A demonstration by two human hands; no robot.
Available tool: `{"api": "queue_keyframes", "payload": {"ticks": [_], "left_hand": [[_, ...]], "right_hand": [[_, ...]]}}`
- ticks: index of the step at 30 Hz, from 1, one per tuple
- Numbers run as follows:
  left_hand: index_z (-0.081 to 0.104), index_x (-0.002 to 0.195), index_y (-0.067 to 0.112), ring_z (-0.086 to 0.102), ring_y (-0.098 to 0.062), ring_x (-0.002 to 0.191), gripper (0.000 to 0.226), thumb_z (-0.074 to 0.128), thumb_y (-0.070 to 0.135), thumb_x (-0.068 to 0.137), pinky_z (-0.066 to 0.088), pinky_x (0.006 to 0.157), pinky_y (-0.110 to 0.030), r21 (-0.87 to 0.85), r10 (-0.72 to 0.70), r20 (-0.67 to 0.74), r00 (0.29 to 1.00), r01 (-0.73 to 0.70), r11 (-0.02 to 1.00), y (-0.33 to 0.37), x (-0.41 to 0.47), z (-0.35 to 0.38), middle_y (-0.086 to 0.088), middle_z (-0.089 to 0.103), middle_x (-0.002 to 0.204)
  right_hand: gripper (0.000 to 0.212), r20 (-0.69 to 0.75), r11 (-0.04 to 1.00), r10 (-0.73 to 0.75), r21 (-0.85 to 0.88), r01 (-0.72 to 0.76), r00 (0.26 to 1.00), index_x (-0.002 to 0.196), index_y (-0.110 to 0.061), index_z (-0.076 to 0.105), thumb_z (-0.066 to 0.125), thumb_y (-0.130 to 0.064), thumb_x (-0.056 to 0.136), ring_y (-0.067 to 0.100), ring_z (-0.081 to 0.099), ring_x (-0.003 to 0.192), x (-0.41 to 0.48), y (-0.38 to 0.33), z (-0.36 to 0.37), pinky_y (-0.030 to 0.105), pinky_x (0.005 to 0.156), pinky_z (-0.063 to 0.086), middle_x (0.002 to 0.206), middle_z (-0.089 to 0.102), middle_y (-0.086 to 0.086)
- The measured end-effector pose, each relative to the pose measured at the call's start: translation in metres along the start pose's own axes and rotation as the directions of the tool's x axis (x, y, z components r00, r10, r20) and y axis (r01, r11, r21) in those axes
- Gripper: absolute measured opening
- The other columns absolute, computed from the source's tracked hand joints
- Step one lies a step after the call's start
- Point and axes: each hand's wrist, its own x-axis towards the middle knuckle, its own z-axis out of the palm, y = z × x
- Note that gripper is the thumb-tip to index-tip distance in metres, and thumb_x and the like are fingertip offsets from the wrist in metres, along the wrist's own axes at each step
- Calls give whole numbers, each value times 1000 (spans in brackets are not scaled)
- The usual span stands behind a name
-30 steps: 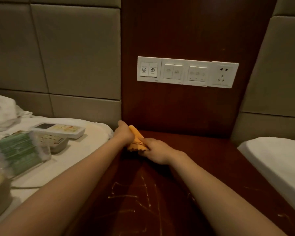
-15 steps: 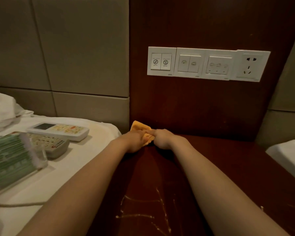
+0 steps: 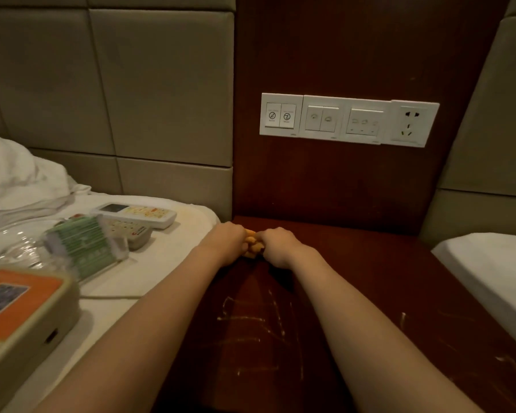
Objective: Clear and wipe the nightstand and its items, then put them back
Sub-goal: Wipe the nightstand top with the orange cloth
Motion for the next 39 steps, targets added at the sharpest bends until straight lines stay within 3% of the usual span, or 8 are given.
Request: {"api": "queue_keyframes", "payload": {"ticks": [5,10,16,20,23,29,33,39], "left_hand": [[51,81,13,53,-23,80,20,44,24,96,37,69,-31,-3,22,23,999,-22,1000,-1,-39,-7,-12,60,90],[40,62,21,49,-19,75,34,46,27,95,31,65,-27,-29,36,57,998,-35,999,1,-75,-9,2,44,67],[57,86,10,56,-27,85,25,44,28,97,35,67,-33,18,49,55,997,-50,999,12,-118,-16,-14,60,91],[63,104,7,59,-28,98,30,44,29,96,34,68,-31,28,65,5,998,-66,997,13,-143,-12,-13,65,106],[63,111,10,58,-28,104,31,43,29,96,40,77,-33,43,63,-13,998,-62,997,13,-161,-11,-12,65,112],[64,108,13,60,-27,102,29,44,30,96,41,76,-33,23,75,-42,996,-74,997,16,-193,-12,-10,66,111],[62,108,15,60,-27,100,26,44,30,97,41,77,-32,44,91,-35,995,-90,995,21,-211,-17,-10,66,109],[63,103,8,60,-28,97,30,44,30,96,35,69,-31,103,91,16,996,-92,990,27,-224,-21,-12,66,103]], "right_hand": [[25,-3,999,-41,-8,41,999,115,-12,56,43,-12,94,34,53,106,-39,-16,0,32,75,37,116,58,16],[26,3,997,-73,35,72,997,116,-12,56,42,-11,94,34,53,106,-76,-28,7,35,81,41,116,58,16],[32,31,994,-84,75,81,996,122,-15,53,41,-9,93,36,52,107,-110,-41,12,34,76,37,118,57,17],[31,19,989,-109,106,107,994,120,-13,54,41,-7,92,36,52,109,-135,-50,17,35,80,40,118,58,16],[30,21,985,-122,123,119,992,117,-12,54,41,-6,92,35,52,107,-149,-58,19,32,74,35,117,58,17],[35,21,978,-136,166,130,991,120,-17,55,41,-4,90,33,53,105,-177,-70,23,34,78,40,116,59,15],[33,24,977,-134,168,129,991,116,-16,55,40,-3,90,27,48,88,-191,-76,25,31,70,34,112,60,15],[32,27,979,-123,164,117,992,115,-15,54,39,-2,90,26,45,83,-207,-80,26,32,67,35,107,60,14]]}}
